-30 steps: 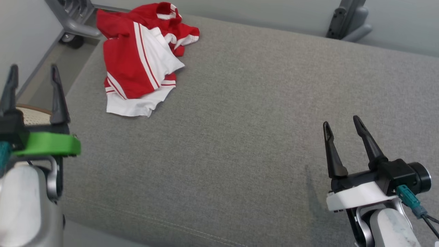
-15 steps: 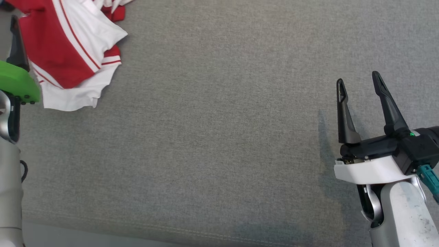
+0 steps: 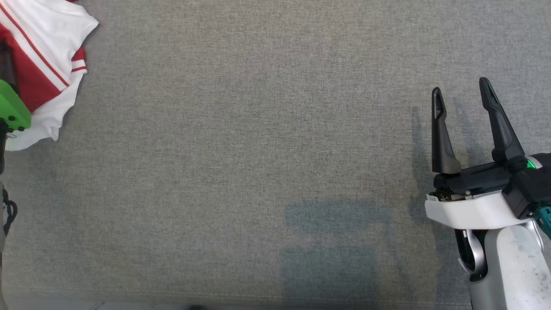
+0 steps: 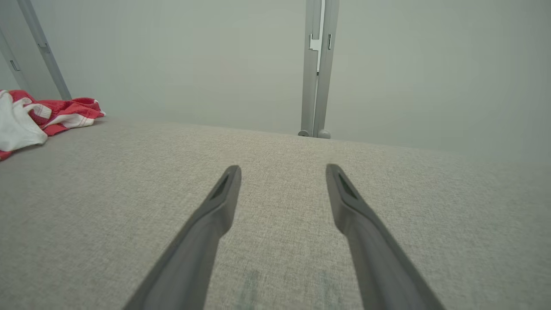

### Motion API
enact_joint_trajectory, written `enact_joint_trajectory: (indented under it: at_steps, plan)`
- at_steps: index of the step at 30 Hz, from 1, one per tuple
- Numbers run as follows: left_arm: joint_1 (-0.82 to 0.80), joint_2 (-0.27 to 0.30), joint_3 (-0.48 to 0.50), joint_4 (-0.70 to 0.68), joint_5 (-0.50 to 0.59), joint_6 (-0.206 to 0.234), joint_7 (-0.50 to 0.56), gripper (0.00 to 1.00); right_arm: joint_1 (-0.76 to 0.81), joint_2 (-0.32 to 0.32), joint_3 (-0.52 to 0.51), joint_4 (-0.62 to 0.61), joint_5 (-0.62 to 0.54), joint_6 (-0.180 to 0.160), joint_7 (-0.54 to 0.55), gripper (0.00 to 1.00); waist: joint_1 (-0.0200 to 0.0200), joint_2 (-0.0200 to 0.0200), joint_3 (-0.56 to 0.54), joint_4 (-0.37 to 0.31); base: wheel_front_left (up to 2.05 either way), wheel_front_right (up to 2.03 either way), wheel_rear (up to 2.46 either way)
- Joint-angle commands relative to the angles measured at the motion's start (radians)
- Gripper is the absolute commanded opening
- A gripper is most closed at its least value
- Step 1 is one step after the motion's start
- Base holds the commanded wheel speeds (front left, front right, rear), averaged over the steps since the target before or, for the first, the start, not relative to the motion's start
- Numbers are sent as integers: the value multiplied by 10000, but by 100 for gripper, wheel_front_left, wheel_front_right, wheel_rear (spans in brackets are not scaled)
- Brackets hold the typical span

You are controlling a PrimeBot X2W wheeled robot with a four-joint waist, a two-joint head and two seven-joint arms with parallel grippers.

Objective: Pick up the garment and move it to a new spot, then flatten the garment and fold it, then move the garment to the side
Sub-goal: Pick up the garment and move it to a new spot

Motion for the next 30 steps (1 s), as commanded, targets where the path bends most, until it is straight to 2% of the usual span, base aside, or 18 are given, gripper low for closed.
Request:
enact_joint_trajectory:
  at_steps: [1,6,7,9,10,22,30]
  plan:
    - [-141,72,-136,133,-215,-11,25,100,-122,-26,0,-81,-94,1,-38,100,0,57,176,-127,0,0,0]
    - [-222,94,-559,548,-517,-13,-30,98,-136,-28,-12,-159,-116,1,-38,100,0,57,267,-109,0,0,0]
    - [-250,89,-634,610,-582,-13,-34,60,-143,-26,-22,-167,-117,1,-38,100,0,57,280,-100,0,0,0]
    - [-318,84,-775,733,-680,-13,-83,23,-171,-26,-37,-167,-119,1,-38,100,0,57,304,-77,0,0,0]
    - [-352,85,-837,805,-731,-13,-123,0,-185,-28,-41,-157,-108,1,-38,100,0,57,302,-66,0,0,0]
    - [-656,559,-1686,1042,-1215,-14,-587,0,-163,-28,25,62,47,1,-38,100,0,57,-144,-81,0,0,0]
    - [-1045,1067,-2307,717,-1166,-14,-1330,0,-66,-28,153,375,407,1,-38,100,0,57,-1083,-170,0,0,0]
